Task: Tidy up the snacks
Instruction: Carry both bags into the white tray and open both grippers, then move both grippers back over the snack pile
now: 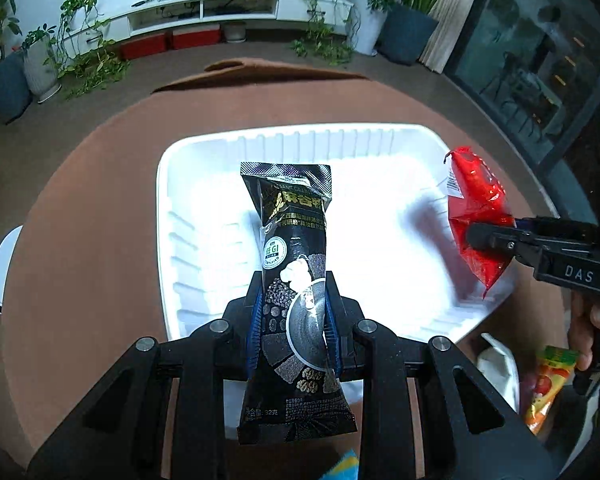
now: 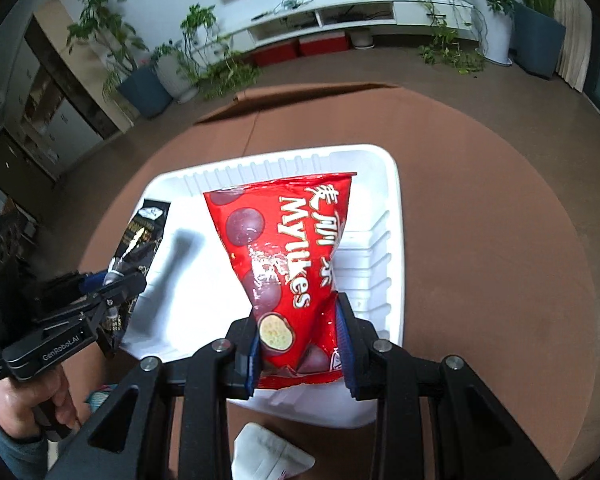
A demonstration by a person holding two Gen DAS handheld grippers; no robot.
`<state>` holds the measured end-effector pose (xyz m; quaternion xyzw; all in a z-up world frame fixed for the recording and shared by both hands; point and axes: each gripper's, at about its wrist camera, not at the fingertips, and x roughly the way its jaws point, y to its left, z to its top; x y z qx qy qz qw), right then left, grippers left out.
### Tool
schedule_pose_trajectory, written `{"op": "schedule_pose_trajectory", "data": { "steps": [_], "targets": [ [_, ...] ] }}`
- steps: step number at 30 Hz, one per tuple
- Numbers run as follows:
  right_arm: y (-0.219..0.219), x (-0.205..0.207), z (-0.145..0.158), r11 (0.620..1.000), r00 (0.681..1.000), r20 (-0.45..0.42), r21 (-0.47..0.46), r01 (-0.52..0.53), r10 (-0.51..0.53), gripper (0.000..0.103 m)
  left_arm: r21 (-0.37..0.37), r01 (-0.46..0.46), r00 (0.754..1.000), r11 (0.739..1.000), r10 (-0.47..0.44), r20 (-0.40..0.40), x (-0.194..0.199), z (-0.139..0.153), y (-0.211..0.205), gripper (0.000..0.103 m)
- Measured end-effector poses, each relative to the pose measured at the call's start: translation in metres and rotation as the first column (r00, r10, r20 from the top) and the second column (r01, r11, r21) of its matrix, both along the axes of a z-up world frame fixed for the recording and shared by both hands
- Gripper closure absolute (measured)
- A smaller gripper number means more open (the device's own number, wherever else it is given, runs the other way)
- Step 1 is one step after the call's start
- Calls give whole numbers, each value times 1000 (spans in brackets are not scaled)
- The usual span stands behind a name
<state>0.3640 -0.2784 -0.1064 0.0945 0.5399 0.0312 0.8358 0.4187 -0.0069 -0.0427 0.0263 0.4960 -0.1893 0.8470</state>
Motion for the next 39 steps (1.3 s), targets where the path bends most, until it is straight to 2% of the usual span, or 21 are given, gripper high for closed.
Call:
{"op": "schedule_pose_trajectory", "data": {
  "steps": [8,10,13,14,16,21,24,25,26,28,29,32,33,36,39],
  "targets": [
    [12,11,-15,998,1000,-22,-65,-22,20,68,5,-15,1000,1000,15,-11,13,-27,-17,78],
    [12,11,-16,997,1000,-23,-74,-19,18,65,5,-17,1000,1000,17,-14,11,-29,-17,77],
    [13,10,-19,993,1000,-20,-113,-19,17,54,16,-16,999,1000,16,-31,11,-32,-17,72],
    [11,9,-19,993,1000,-16,-119,-16,14,49,14,-18,999,1000,18,-32,11,-34,-17,64],
    [7,7,-16,994,1000,-5,-108,-2,1,47,7,-25,999,1000,25,-19,7,-31,-14,47],
    [-1,-4,10,994,998,60,-102,24,-18,39,-53,-44,998,998,47,44,-4,-3,-1,35],
    [-4,-19,44,996,987,156,-74,41,-29,30,-94,-41,992,995,52,114,-20,25,11,20],
    [-5,-27,59,997,978,207,-68,48,-33,25,-104,-36,987,994,52,154,-30,38,16,6],
    [-6,-37,74,996,964,262,-65,58,-39,22,-104,-36,982,994,54,182,-37,46,19,0],
    [-8,-57,101,998,931,362,-35,58,-41,6,-111,-46,976,993,68,205,-55,60,28,0],
    [-9,-66,112,998,913,404,-9,56,-47,2,-109,-63,975,992,85,207,-65,64,33,0],
    [-16,-108,143,992,840,535,121,35,-95,0,-54,-116,961,992,126,246,-98,76,44,0],
    [-17,-120,149,989,829,551,144,25,-101,0,-52,-137,952,989,146,269,-109,80,48,0],
    [-18,-149,157,983,826,552,184,15,-116,0,-86,-202,908,976,220,356,-154,92,65,0],
    [-24,-181,157,968,840,520,250,22,-153,0,-59,-249,873,967,250,418,-195,99,74,0]
  ]
}}
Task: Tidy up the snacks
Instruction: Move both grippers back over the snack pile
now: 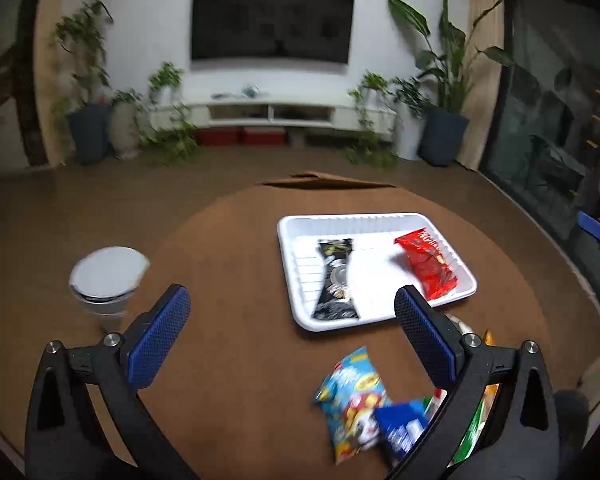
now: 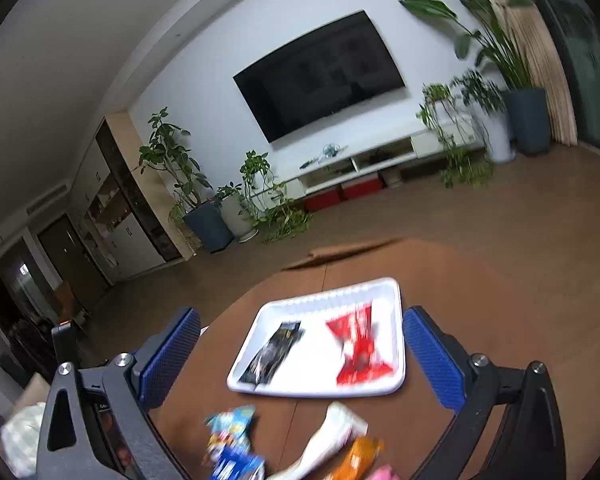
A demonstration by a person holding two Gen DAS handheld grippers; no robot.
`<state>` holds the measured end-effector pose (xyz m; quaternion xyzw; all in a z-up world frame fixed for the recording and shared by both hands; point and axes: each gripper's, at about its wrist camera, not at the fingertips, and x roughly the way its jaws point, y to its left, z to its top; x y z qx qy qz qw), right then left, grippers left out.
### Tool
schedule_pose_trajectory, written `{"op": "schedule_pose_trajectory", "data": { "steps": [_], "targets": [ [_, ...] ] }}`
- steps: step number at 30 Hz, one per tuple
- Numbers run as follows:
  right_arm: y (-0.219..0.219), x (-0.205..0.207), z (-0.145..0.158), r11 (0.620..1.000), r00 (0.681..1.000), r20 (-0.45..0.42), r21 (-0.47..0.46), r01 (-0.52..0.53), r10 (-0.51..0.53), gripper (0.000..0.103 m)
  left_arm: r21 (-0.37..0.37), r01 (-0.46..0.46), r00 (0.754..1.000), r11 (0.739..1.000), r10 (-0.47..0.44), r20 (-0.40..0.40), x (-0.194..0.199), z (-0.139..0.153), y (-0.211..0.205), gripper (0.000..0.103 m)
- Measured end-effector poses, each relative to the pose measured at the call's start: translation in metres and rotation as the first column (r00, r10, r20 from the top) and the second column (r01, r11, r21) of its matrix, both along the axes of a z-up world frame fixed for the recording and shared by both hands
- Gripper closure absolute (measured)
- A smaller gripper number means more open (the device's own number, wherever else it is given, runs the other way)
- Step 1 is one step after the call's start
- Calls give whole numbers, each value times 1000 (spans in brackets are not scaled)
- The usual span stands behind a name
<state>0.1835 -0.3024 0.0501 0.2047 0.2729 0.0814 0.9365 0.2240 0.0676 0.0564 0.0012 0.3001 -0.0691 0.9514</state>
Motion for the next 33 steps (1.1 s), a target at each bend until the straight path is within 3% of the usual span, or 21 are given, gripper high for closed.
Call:
{"op": "schedule_pose_trajectory", "data": {
  "steps": [2,7,10,12,14,17,24,30,32,33],
  "targets": [
    [-5,-23,-3,999,1000,-6,41,19,-18,0,30,-20,1000,999,19,9,-25,0,2,0],
    [-14,-91,-21,988,990,-41,77,137,-134,0,-28,15,997,999,-17,-72,-79,-26,4,0],
    [-14,-117,-43,980,978,-128,95,176,-163,0,-88,50,983,995,-64,-169,-105,-56,-1,0],
    [-12,-129,-60,977,965,-215,117,181,-153,0,-85,53,975,995,-70,-210,-124,-73,-7,0],
    [-9,-140,-71,975,957,-251,131,180,-143,0,-102,67,972,992,-89,-218,-137,-82,-10,0],
    [9,-155,-83,980,946,-284,75,182,-154,0,-102,76,972,992,-97,-213,-149,-85,-14,0],
    [40,-154,-97,991,933,-336,-19,130,-129,1,-86,107,966,990,-124,-226,-144,-79,-29,5],
    [43,-143,-105,992,924,-360,-33,122,-126,1,-111,211,929,971,-234,-288,-104,-82,-60,12],
    [41,-138,-108,992,917,-377,-32,126,-128,2,-113,235,915,965,-259,-309,-93,-86,-69,29],
    [40,-137,-109,992,916,-380,-27,126,-127,4,-113,241,907,964,-266,-326,-88,-89,-72,32]
  ]
}}
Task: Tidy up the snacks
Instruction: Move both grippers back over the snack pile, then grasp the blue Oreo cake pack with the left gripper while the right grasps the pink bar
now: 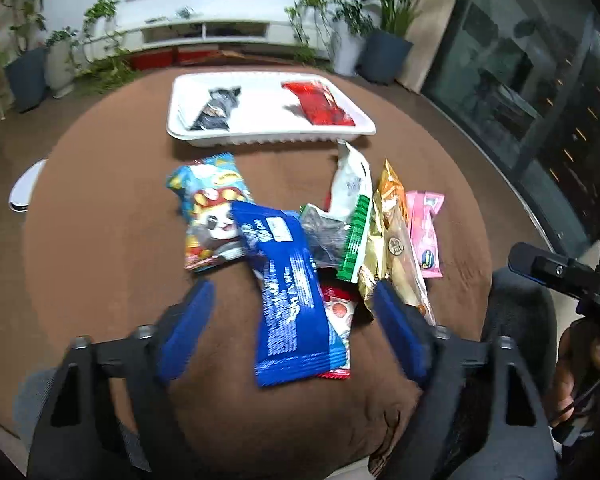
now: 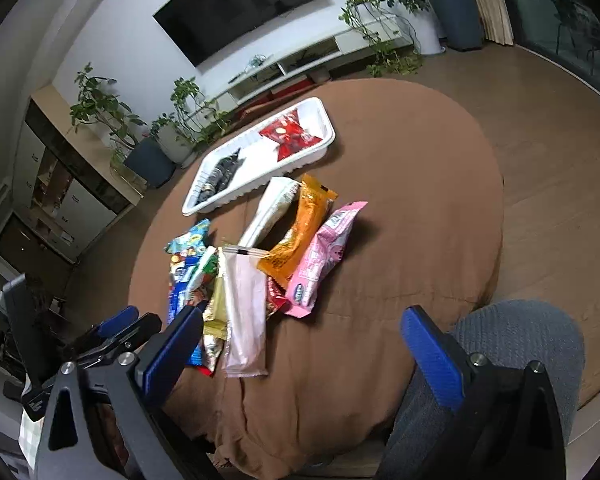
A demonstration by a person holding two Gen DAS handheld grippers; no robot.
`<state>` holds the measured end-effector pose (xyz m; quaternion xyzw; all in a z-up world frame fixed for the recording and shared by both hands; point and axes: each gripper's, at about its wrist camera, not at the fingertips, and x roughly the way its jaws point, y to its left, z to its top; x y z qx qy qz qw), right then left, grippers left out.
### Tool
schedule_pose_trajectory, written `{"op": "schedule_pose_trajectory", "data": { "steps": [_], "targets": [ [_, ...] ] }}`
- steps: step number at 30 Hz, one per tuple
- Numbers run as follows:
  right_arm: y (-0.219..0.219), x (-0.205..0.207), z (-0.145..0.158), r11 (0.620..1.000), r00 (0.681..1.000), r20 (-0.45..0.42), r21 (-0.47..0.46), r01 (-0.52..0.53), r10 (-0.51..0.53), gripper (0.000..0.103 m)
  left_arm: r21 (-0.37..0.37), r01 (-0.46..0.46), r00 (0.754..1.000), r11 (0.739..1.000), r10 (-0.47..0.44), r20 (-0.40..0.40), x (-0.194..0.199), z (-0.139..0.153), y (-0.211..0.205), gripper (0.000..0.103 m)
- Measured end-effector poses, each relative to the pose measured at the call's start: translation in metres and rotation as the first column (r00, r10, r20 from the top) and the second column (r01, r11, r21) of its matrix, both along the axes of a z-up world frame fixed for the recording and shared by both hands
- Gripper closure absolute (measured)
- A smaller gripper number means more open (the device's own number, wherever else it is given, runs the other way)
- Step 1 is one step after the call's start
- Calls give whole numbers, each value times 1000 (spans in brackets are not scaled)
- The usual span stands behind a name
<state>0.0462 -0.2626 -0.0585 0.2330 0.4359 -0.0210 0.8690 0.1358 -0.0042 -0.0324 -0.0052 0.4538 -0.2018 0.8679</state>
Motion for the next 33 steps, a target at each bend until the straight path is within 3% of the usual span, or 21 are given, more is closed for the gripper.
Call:
{"op": "schedule_pose_trajectory", "data": {
  "steps": [2,7,10,15,19,33],
  "targets": [
    [-2,5,-3,1000,1000,-12,5,3,-3,5,8,10,999,1000,-10,-31,7,-7,-4,39],
    [-2,10,-8,1000,1000,-30,-5,-4,4,8,37,-3,998,999,5,-68,17,-21,-4,40],
    [-2,16,-12,1000,999,-51,-1,-7,7,12,49,-1,996,999,5,-87,22,-27,-4,48],
    [-2,23,-17,1000,997,-77,-8,-6,5,13,66,7,994,998,0,-112,32,-34,-7,50],
    [-3,25,-19,1000,996,-87,-9,-1,1,13,51,27,989,998,-20,-146,36,-42,-9,70],
    [-4,56,-35,1000,988,-152,-14,17,-19,13,-18,14,987,1000,-17,-162,41,-48,12,73]
  ]
}}
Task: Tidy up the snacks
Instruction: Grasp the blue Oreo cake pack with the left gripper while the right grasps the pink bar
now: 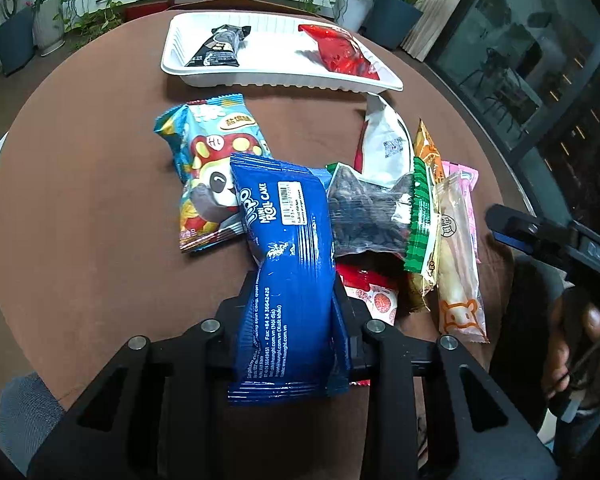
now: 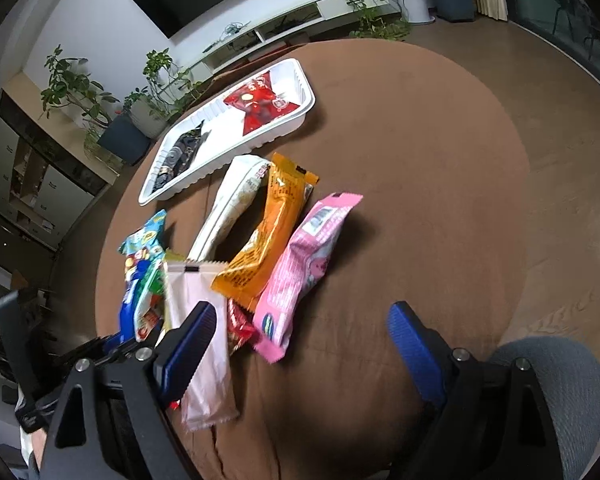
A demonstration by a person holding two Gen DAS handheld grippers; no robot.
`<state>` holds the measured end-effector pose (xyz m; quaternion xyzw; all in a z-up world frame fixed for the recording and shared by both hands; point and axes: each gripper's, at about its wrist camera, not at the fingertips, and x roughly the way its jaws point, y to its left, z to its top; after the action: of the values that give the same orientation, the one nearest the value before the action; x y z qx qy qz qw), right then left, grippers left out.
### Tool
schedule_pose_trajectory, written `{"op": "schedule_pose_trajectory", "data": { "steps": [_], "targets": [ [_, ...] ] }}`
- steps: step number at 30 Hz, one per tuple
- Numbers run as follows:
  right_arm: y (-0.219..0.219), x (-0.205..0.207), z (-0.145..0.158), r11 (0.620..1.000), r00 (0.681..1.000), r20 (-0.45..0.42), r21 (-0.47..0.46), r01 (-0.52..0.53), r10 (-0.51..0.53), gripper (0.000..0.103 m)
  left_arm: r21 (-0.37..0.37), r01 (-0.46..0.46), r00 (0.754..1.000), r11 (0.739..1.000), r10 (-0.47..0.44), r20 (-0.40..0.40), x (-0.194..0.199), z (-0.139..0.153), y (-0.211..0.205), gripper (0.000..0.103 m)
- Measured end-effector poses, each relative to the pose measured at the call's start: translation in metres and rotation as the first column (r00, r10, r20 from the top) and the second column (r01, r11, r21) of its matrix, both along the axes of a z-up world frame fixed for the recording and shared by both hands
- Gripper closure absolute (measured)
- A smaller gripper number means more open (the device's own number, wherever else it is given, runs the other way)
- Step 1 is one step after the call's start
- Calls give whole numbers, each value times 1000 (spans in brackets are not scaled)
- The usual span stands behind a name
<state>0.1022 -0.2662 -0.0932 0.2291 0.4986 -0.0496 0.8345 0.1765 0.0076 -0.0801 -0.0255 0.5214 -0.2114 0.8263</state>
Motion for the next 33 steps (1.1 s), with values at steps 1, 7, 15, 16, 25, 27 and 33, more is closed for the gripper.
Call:
{"op": "schedule_pose_trajectory", "data": {
  "steps": [1,7,15,16,25,27,33],
  "targets": [
    [0,3,-1,1000,1000,-4,-5,4,-4,15,-3,1,1000,1000,-1,3,-1,0,2,73],
    [2,22,-11,999,998,-49,-27,-27,25,39,-16,-2,1000,1000,2,16,-7,0,9,76],
    [5,24,-15,998,997,-49,-37,-55,53,51,-30,1,1000,1000,0,9,-11,-5,11,76],
    [5,25,-15,998,997,-50,-37,-57,56,54,-31,1,1000,1000,-1,10,-12,-5,10,76],
    [5,26,-19,996,996,-37,-15,-86,85,81,-41,-4,1000,999,4,11,-13,-7,10,78],
    [3,23,-18,997,996,-29,-4,-79,79,83,-47,-4,1000,999,4,10,-14,-6,11,78],
    [-8,8,-6,999,999,15,23,-38,38,85,-82,-15,1000,997,16,9,-18,-3,19,78]
  ]
}}
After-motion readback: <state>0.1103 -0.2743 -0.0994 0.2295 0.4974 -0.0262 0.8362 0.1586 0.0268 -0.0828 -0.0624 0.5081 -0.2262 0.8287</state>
